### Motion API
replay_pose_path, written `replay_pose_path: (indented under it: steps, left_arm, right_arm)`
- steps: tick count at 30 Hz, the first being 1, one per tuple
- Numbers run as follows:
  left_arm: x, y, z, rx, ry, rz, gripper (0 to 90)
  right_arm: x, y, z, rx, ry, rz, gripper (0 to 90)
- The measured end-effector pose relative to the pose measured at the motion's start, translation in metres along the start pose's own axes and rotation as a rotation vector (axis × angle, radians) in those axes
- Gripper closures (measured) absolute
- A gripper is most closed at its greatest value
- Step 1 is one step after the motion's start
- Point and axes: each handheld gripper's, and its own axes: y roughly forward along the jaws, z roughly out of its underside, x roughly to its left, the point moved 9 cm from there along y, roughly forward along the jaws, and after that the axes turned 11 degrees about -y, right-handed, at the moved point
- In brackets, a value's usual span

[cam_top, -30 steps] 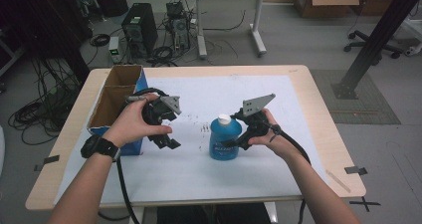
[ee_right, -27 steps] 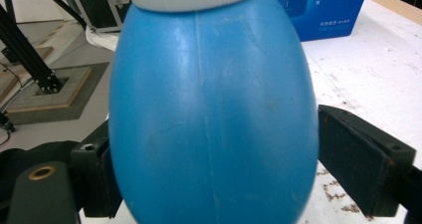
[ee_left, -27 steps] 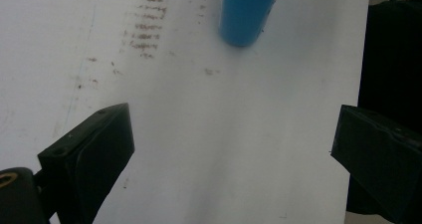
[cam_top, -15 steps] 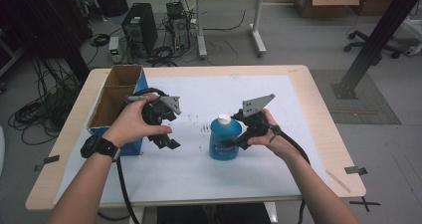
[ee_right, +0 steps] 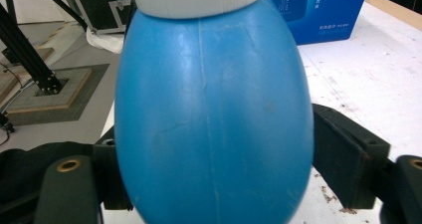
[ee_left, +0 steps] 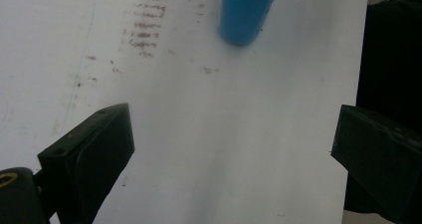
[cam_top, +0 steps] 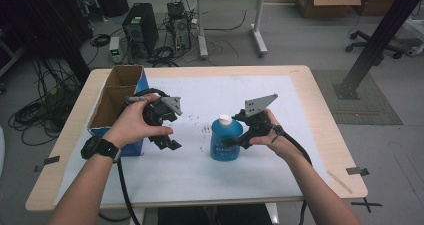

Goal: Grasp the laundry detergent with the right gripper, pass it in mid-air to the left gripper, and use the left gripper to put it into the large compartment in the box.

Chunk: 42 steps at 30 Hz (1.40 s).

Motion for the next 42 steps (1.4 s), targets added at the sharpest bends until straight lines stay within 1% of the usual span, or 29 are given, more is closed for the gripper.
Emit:
replay_pose_path:
  steps: [8,20,27,30,32,40,42]
  left_arm:
    - [0.0001,0.0005,-0.0007,0.0,0.003,0.0,3.5]
    - [0.0004,-0.0002,0.0,-0.002,0.001,0.0,3.5]
    - [0.0005,-0.0002,-0.0005,-0.005,0.003,0.0,3.5]
    - [0.0006,-0.0002,-0.0005,-0.005,0.004,0.0,3.5]
    - [0.0003,-0.0004,-0.001,-0.008,0.002,0.0,3.5]
    - [-0.0007,-0.0021,-0.003,-0.016,0.004,-0.001,3.5]
    - [-0.0009,-0.0035,-0.0035,-0.015,0.006,-0.002,3.5]
  right_arm:
    - [0.0008,0.0006,0.0008,0.008,-0.005,0.001,24.1]
    - [0.0001,0.0007,0.0019,0.015,-0.007,0.005,27.7]
    - [0.0014,0.0014,0.0027,0.023,-0.015,-0.001,33.5]
    - [0.0027,0.001,0.0023,0.023,-0.023,-0.008,37.5]
    - [0.0034,0.0003,0.0013,0.017,-0.029,-0.012,41.9]
    - [0.0048,-0.0005,0.0004,0.036,-0.044,-0.008,42.8]
    - [0.0045,-0.0004,0.0,0.039,-0.039,-0.008,43.0]
